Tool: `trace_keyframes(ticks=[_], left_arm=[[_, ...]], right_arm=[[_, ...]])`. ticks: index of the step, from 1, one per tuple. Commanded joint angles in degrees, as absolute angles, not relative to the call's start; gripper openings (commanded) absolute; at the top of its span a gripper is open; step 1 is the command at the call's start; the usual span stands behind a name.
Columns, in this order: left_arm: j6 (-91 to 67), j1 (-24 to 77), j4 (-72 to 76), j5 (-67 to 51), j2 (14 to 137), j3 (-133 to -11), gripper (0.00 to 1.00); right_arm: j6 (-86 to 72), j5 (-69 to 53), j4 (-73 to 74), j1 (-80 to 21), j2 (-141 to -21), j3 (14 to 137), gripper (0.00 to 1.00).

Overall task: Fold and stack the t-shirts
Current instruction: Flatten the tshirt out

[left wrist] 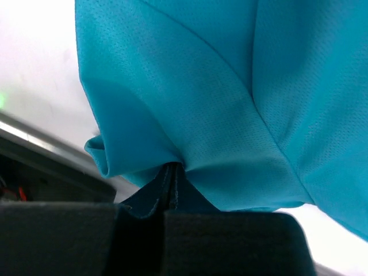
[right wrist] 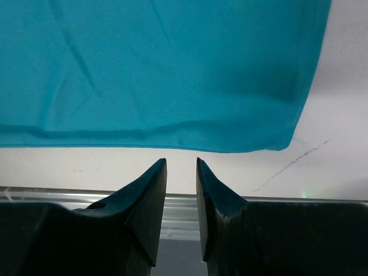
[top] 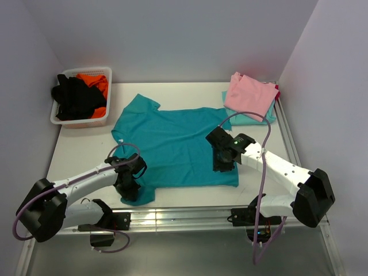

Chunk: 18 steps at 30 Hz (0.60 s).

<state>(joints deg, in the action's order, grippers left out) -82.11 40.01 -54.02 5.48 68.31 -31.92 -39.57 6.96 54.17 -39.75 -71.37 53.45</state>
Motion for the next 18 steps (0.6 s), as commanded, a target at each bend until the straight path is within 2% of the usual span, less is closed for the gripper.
trace_keyframes(ticks=[1,5,7,8,9,11,12,15,17,18], left_arm=[[-86.9,42.2,-59.7,-0.6,66.2,-31.6,0.0],[-87.5,43.2,-68.4,-0.3,62.8,-38.6,0.01],[-86.8,43.1,-72.0,1.9,62.2,-43.9,0.13],[-86.7,43.2,-73.4,4.7,62.3,-46.2,0.23],[-86.6,43.2,-74.5,6.8,62.7,-48.7,0.43],[-85.3,43.1,-75.7,12.4,64.9,-55.6,0.6],[-84.8,43.1,-75.9,14.3,66.0,-57.8,0.75],[-78.0,41.8,-73.0,18.7,73.7,-65.5,0.81],[-74.5,39.3,-67.3,19.1,76.5,-68.6,0.78],[-71.1,37.8,-65.1,18.3,77.8,-69.2,0.72]], right_arm=[[-39.2,7.8,53.4,-39.2,-69.6,52.3,0.35],[-38.8,8.3,53.6,-38.7,-69.1,52.0,0.35],[-38.6,8.4,53.8,-38.2,-68.9,52.6,0.35],[-38.4,8.4,53.9,-38.1,-69.0,53.4,0.36],[-38.1,8.4,54.0,-38.0,-69.3,54.0,0.36],[-37.5,8.7,54.7,-37.8,-69.9,56.2,0.36],[-37.2,9.0,54.8,-37.5,-70.6,57.1,0.36],[-35.4,9.8,55.1,-37.0,-73.0,61.5,0.38],[-33.1,10.5,53.7,-36.5,-75.0,64.8,0.38],[-32.3,10.3,53.2,-36.0,-77.8,65.8,0.39]])
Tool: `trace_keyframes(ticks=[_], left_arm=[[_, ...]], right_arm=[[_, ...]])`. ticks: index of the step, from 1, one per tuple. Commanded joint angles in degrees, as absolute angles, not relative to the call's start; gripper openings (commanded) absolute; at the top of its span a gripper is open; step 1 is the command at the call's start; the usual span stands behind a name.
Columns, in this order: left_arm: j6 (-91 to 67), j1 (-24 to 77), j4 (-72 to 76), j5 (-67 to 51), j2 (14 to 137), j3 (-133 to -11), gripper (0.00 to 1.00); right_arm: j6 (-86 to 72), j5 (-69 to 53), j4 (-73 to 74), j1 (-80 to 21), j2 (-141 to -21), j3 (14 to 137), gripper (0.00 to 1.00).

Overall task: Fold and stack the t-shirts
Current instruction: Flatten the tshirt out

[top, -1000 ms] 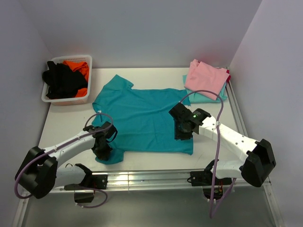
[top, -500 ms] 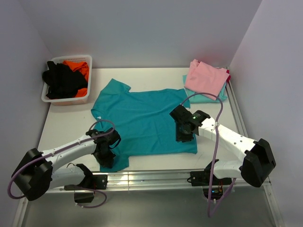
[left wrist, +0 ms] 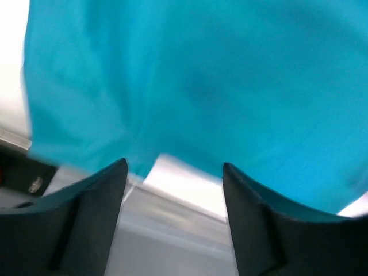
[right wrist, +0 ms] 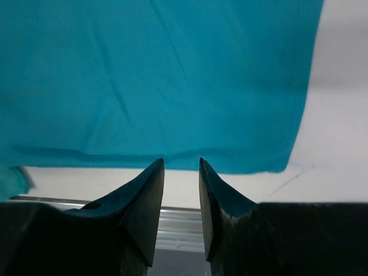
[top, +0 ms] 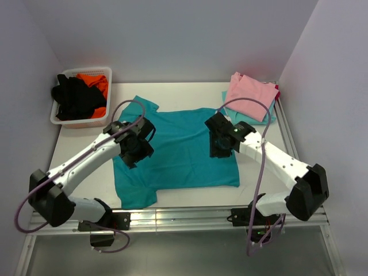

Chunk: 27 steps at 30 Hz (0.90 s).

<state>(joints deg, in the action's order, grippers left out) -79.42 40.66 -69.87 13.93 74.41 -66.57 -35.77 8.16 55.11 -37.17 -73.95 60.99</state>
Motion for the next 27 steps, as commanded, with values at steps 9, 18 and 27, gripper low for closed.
trace_keyframes(ticks=[9,18,27], left_arm=[[-55.0,23.0,-47.4,17.3,102.7,-82.6,0.1],[-50.9,17.8,-44.6,14.2,121.8,-95.8,0.0],[-47.9,12.3,-41.7,10.8,133.1,-101.9,0.0]], right_arm=[[-26.4,3.3,49.1,-25.1,-103.3,85.3,0.0],[-26.5,2.6,52.3,-22.9,-123.0,103.7,0.0],[-27.3,0.3,55.9,-20.7,-140.2,122.7,0.0]])
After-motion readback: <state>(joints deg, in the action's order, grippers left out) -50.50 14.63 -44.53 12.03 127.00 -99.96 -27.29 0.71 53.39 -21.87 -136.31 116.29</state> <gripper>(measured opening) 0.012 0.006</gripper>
